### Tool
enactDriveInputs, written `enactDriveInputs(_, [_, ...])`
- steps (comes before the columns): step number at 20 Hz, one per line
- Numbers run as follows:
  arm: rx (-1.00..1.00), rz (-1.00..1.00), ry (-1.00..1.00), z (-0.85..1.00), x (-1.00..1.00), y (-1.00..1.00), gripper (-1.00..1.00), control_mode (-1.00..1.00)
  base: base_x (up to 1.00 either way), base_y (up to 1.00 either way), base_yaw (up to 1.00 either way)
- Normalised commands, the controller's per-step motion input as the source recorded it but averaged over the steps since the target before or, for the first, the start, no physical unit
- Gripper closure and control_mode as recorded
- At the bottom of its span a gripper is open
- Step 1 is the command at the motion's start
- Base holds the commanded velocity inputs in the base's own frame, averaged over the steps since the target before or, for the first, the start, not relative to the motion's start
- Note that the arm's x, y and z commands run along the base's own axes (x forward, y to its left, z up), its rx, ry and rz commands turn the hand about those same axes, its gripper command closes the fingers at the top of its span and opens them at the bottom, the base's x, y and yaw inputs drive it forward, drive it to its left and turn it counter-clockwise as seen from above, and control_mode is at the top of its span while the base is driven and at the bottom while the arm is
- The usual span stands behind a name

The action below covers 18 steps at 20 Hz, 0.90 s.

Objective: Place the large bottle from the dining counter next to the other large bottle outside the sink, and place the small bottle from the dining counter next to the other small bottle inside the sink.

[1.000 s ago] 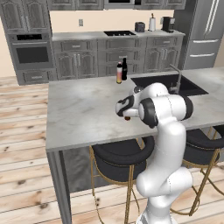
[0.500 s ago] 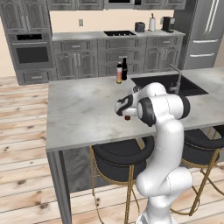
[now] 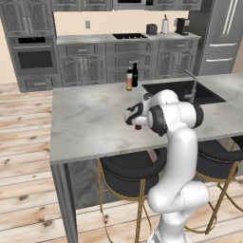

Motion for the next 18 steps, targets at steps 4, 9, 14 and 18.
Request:
enactDriveInputs(4, [0.00,0.00,0.00,-0.03,0.06,0.00,1.00,-1.00,0.00,0.00,0.00])
enactDriveInputs(9, [0.00,0.00,-0.03,0.00,0.00,0.00,1.00,-1.00,0.00,0.00,0.00])
enactDriveInputs(14, [0.00,0.00,-0.06,0.00,0.00,0.00,1.00,-1.00,0.00,0.00,0.00])
enactDriveInputs(18, [0.00,0.00,-0.11,0.05,-0.21,0.00,1.00,-1.00,0.00,0.00,0.00])
